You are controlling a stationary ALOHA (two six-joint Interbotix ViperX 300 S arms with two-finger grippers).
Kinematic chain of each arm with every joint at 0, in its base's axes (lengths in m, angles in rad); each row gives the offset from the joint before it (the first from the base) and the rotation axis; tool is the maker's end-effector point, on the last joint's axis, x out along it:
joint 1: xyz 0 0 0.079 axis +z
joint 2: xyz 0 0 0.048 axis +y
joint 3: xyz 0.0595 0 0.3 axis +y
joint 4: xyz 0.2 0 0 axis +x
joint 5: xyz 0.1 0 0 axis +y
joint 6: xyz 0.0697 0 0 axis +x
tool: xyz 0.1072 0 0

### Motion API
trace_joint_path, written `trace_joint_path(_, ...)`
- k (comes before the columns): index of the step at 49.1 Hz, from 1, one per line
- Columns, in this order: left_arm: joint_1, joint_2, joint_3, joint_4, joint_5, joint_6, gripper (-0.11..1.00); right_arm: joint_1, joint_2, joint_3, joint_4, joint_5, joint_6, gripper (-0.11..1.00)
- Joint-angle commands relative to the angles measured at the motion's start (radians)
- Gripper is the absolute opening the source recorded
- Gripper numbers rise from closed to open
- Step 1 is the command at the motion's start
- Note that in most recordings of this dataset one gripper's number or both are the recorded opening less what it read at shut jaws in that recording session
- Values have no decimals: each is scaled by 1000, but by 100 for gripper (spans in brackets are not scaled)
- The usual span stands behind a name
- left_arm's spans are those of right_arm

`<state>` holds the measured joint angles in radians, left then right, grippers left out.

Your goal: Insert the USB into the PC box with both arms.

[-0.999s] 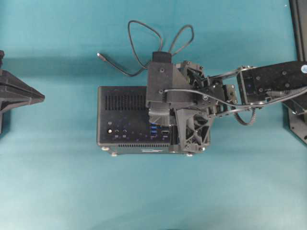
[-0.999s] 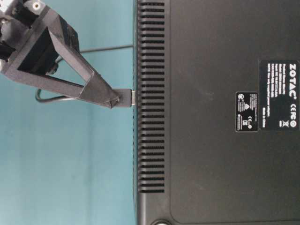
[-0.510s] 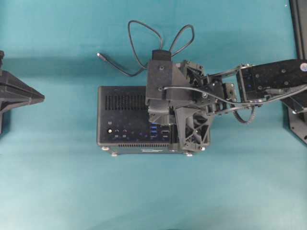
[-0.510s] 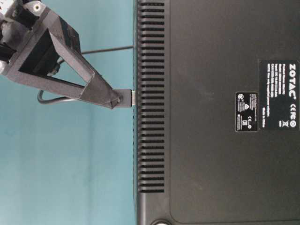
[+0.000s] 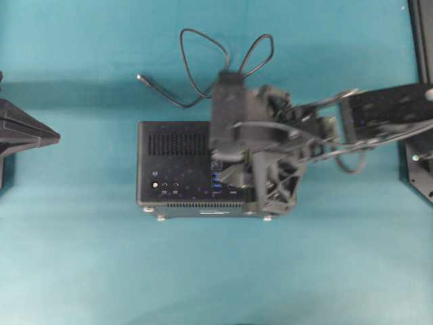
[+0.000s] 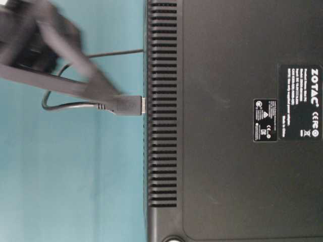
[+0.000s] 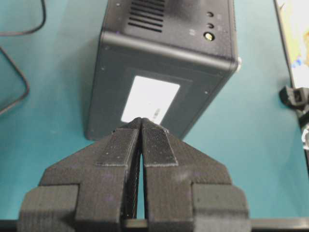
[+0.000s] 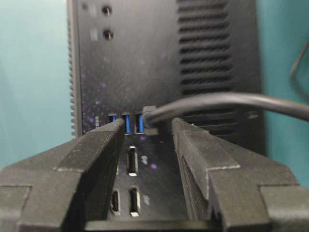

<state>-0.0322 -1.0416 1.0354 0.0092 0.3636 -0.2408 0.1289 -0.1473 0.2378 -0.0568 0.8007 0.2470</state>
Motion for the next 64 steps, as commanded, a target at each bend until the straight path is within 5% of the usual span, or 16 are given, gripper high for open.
trace_joint_path(1,-2,5,-11,2,-6,-2,0,-9,-41,-23,-8,-8,2,52)
trace_joint_path(29,-2,-2,-9,2,-9,-38,0,-14,-14,-29,-8,-51,-3,48)
trace_joint_path(50,-2,-17,-9,2,-9,-40,0,-14,2,-29,-5,-28,0,12)
trace_joint_path(64,-2,-17,-9,2,-6,-40,0,12,8,-32,34,-31,3,8)
